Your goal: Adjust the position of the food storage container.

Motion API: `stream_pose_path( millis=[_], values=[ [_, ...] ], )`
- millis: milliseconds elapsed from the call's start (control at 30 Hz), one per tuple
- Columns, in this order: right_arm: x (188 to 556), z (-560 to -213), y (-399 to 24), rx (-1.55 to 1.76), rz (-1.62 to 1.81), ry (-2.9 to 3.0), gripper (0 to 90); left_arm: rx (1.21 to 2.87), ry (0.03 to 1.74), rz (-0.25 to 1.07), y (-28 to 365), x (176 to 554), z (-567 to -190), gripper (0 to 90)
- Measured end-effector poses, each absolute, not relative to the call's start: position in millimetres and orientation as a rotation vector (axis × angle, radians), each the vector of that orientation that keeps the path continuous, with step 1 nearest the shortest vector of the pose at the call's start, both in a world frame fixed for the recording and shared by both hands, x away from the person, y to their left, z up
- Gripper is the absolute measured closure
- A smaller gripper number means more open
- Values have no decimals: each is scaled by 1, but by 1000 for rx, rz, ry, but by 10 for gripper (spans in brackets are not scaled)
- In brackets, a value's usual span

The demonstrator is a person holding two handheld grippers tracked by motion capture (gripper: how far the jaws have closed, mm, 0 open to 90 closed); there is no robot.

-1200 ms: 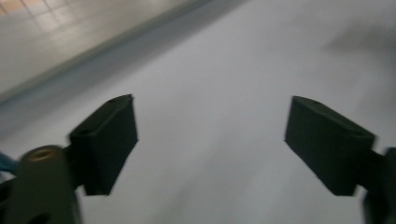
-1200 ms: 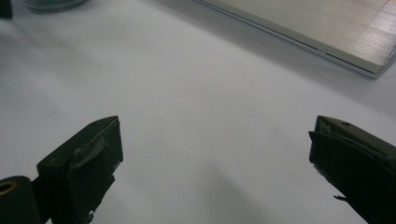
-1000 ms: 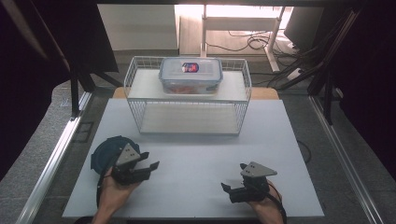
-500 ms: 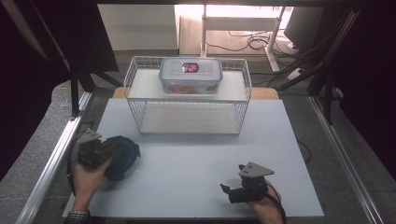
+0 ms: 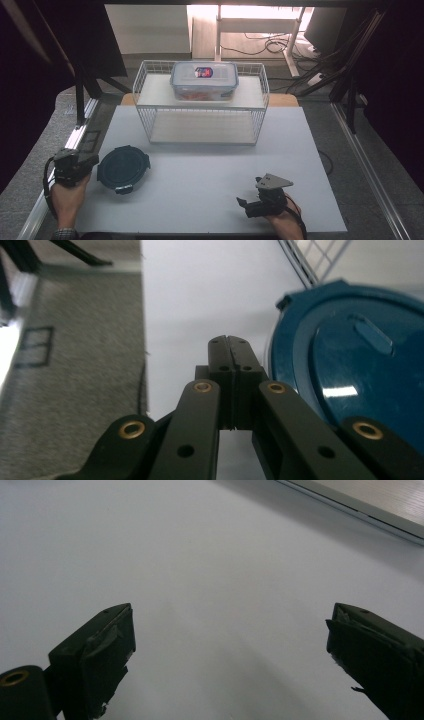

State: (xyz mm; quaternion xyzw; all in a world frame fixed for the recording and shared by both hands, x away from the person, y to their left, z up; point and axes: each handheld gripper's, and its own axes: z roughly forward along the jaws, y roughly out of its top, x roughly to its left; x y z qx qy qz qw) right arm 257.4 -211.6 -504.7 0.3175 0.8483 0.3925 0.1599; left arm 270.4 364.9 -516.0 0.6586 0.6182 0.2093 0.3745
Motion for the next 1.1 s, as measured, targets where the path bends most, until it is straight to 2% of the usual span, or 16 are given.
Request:
stream_pose_path(
  millis=[367,733,833,933,1000,1100],
  values=[
    [259,-508,-211,900,1100,2454,55,1685,1579,481,354,274,-518,900],
    [260,-509,-210,905,1087,2465,56,1805,1451,419,303,285,-515,900],
    [259,-509,-211,905,1082,2463,56,1806,1440,433,305,282,-513,900],
    [259,-507,-213,910,1086,2452,56,1775,1508,470,316,272,-512,900],
    [260,-508,-215,920,1090,2446,56,1771,1539,402,322,256,-519,900],
    [261,-508,-216,929,1087,2447,56,1794,1525,370,316,251,-521,900]
  ],
)
